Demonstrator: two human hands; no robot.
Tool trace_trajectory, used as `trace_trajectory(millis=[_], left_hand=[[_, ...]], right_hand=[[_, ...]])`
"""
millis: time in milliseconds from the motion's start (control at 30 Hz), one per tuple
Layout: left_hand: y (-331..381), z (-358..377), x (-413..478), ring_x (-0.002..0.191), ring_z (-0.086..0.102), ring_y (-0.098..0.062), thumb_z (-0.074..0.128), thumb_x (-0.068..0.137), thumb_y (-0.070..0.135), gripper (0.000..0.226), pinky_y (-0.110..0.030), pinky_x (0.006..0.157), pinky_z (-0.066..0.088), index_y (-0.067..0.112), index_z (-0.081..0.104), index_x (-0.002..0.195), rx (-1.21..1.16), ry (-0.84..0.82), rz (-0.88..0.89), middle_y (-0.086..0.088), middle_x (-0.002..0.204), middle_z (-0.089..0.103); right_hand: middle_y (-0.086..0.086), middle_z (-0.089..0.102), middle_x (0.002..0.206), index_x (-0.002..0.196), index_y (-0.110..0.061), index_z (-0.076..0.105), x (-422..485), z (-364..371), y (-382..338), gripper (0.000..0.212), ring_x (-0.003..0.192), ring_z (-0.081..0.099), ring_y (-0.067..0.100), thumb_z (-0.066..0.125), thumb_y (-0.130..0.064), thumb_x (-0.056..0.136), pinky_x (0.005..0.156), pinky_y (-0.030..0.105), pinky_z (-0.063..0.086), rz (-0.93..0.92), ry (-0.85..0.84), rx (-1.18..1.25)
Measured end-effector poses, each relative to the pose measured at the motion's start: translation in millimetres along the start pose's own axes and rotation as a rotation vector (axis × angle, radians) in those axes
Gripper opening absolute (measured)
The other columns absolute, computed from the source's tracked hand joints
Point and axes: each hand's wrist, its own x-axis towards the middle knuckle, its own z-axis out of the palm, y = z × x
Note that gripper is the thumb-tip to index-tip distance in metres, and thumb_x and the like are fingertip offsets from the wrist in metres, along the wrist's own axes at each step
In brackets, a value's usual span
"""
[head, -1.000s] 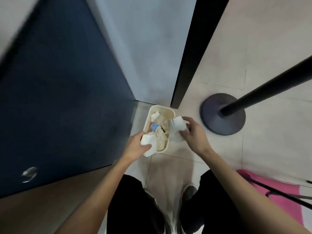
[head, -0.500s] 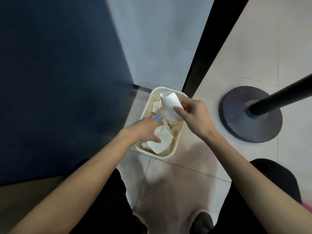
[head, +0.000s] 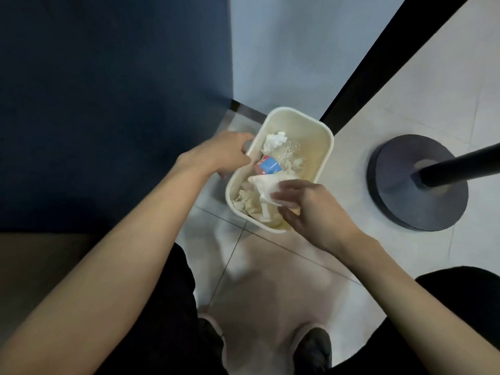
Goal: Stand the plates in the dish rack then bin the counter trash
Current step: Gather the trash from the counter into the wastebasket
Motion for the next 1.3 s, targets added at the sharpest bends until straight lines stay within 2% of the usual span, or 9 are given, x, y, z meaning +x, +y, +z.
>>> trace_trajectory(millis=[167,333,467,600,767,900,1000,1100,1300], left_hand=[[-2.1,3.7,0.7,0.08,0.069,-0.03,0.043,0.089,-0.001,0.067,-0.04,0.056,0.062,0.037,0.044,0.143,-0.051,-0.064,-0.027,0.001,0.105,0.05],[-6.0,3.5,6.9,0.074,0.072,-0.033,0.043,0.089,0.002,0.062,-0.043,0.058,0.062,0.036,0.047,0.14,-0.061,-0.09,-0.056,-0.003,0.113,0.054],[-10.3,5.7,12.9,0.075,0.073,-0.034,0.044,0.089,0.005,0.06,-0.046,0.061,0.062,0.038,0.045,0.14,-0.056,-0.111,-0.059,-0.002,0.116,0.054],[-11.3,3.9,13.7,0.075,0.073,-0.036,0.044,0.089,0.005,0.054,-0.049,0.064,0.062,0.032,0.048,0.135,-0.071,-0.127,-0.069,-0.004,0.117,0.056],[-8.2,2.6,8.4,0.075,0.072,-0.037,0.045,0.091,0.003,0.056,-0.047,0.055,0.061,0.032,0.047,0.139,-0.09,-0.103,-0.052,-0.001,0.107,0.056],[-5.1,1.9,3.3,0.074,0.069,-0.03,0.046,0.09,0.002,0.059,-0.042,0.051,0.061,0.035,0.044,0.139,-0.107,-0.072,-0.001,0.007,0.09,0.052],[-4.1,1.4,0.3,0.079,0.068,-0.031,0.047,0.09,0.003,0.062,-0.044,0.052,0.061,0.039,0.041,0.14,-0.128,-0.07,0.012,-0.002,0.103,0.057],[-2.7,1.3,-0.3,0.083,0.067,-0.032,0.047,0.088,0.004,0.064,-0.046,0.051,0.061,0.042,0.039,0.139,-0.124,-0.068,0.009,-0.003,0.111,0.057],[1.5,-3.2,-1.0,0.079,0.067,-0.027,0.051,0.093,0.007,0.06,-0.047,0.058,0.062,0.035,0.04,0.144,-0.154,-0.087,0.017,0.011,0.085,0.051]], right_hand=[[0.015,0.059,0.108,0.095,-0.008,0.073,10.4,25.5,-13.3,0.024,0.095,0.06,0.037,0.05,-0.013,0.093,0.081,0.043,0.05,-0.01,-0.167,-0.078],[0.015,0.04,0.129,0.125,-0.02,0.065,45.3,41.3,-16.3,0.04,0.11,0.051,0.036,0.056,-0.003,0.09,0.099,0.039,0.043,0.095,-0.283,-0.24],[0.016,0.03,0.131,0.133,-0.015,0.047,58.4,36.1,-8.9,0.053,0.113,0.047,0.037,0.069,-0.014,0.084,0.092,0.042,0.047,0.202,-0.292,-0.321],[0.023,0.021,0.143,0.145,-0.012,0.031,69.7,46.1,-13.6,0.064,0.115,0.049,0.042,0.063,-0.019,0.09,0.096,0.045,0.046,0.209,-0.38,-0.434],[0.024,0.035,0.14,0.142,-0.001,0.031,76.2,58.3,-18.4,0.049,0.128,0.039,0.038,0.05,-0.016,0.099,0.1,0.038,0.039,0.161,-0.393,-0.519],[0.024,0.031,0.139,0.133,-0.002,0.036,91.6,63.5,-11.6,0.062,0.118,0.048,0.039,0.07,-0.028,0.088,0.099,0.044,0.043,0.253,-0.497,-0.405],[0.024,0.034,0.135,0.131,0.0,0.036,97.8,69.6,-8.2,0.066,0.114,0.049,0.038,0.072,-0.034,0.087,0.096,0.042,0.043,0.263,-0.546,-0.392],[0.021,0.044,0.129,0.131,0.003,0.04,100.4,75.1,-10.4,0.054,0.118,0.043,0.037,0.062,-0.03,0.093,0.096,0.038,0.043,0.215,-0.531,-0.443],[0.019,0.047,0.133,0.131,0.0,0.044,103.3,68.2,-6.8,0.054,0.126,0.037,0.039,0.064,-0.03,0.091,0.097,0.039,0.042,0.217,-0.557,-0.392]])
